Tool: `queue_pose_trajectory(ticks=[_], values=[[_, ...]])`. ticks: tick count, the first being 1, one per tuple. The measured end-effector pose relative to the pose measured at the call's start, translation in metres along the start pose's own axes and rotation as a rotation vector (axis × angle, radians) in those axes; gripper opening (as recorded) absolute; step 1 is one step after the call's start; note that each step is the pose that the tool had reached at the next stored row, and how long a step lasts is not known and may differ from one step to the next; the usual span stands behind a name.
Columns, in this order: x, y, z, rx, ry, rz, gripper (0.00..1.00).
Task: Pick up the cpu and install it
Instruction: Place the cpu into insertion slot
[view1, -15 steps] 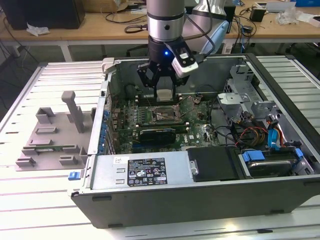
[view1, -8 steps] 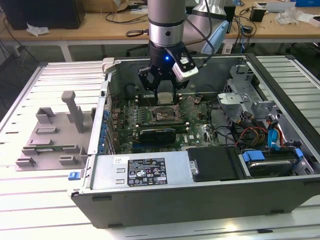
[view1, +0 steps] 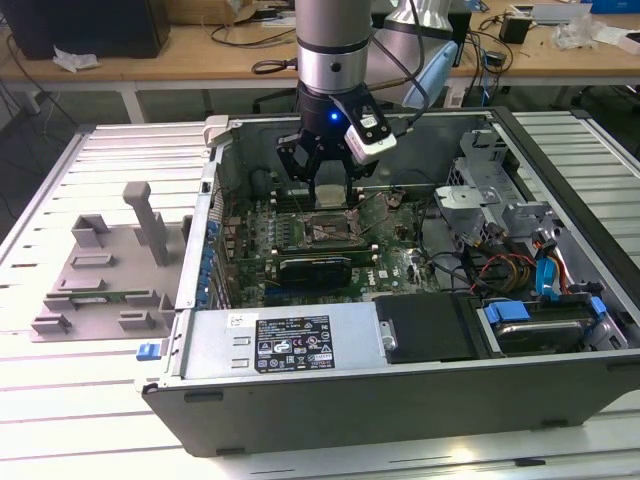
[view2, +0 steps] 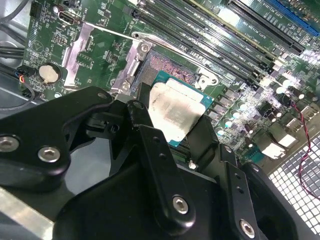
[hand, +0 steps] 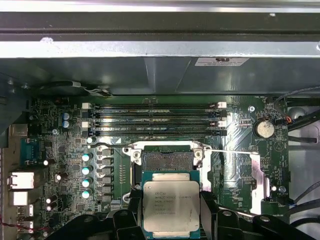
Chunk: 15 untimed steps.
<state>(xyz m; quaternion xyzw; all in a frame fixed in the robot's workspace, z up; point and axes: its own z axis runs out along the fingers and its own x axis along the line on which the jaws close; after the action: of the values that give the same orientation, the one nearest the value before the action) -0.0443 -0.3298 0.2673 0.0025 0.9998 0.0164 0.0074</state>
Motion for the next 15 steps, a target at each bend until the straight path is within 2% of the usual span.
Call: queue_pose_trajectory(ticks=[5, 6, 7, 11, 13, 15], values=[[0.0000, 0.0000, 0.0001, 0.0000, 0.0000, 0.000, 0.55], [0.0000, 0.0000, 0.0001, 0.0002, -0.0004, 0.013, 0.55], [0.0000, 0.0000, 0.0001, 0.0008, -0.0020, 0.058, 0.55], [0.0000, 0.0000, 0.0003, 0.0022, -0.0051, 0.156, 0.55], [0.0000, 0.0000, 0.0003, 0.0028, -0.0062, 0.187, 0.55], [0.0000, 0.0000, 0.0005, 0.0035, -0.0080, 0.243, 0.55]])
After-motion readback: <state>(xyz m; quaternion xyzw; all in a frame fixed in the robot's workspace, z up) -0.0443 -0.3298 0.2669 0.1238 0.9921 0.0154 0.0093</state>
